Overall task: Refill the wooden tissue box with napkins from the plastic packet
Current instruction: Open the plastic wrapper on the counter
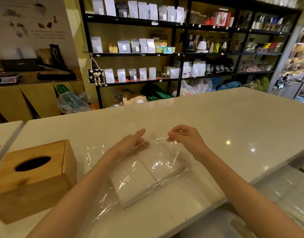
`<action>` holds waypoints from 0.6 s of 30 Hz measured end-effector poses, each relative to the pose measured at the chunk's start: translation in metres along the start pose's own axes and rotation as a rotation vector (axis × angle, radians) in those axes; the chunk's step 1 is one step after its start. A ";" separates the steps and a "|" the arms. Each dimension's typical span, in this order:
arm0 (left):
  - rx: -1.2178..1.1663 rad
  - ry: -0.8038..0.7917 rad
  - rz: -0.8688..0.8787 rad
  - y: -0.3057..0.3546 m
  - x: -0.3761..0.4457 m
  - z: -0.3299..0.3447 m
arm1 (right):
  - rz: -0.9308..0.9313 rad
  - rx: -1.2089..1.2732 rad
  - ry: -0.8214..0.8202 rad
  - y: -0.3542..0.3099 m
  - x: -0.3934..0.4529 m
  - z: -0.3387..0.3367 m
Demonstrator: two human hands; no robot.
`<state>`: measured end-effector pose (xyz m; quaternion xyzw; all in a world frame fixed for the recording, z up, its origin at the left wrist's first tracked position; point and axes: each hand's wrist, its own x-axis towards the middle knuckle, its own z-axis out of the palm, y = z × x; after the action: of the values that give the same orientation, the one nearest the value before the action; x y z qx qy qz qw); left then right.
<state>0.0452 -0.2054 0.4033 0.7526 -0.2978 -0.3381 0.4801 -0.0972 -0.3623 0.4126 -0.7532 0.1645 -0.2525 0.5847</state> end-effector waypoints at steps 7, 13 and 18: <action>0.509 0.166 0.236 0.005 -0.040 -0.019 | 0.093 -0.224 0.037 -0.002 0.008 0.008; 0.520 0.238 0.269 0.005 -0.059 -0.026 | -0.437 -0.824 -0.223 -0.031 0.003 0.059; 0.463 0.480 0.172 -0.007 -0.072 -0.028 | -0.292 -0.956 -0.509 -0.038 0.005 0.110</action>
<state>0.0252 -0.1328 0.4213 0.8719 -0.3076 -0.0329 0.3797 -0.0321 -0.2671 0.4289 -0.9866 0.0082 -0.0387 0.1584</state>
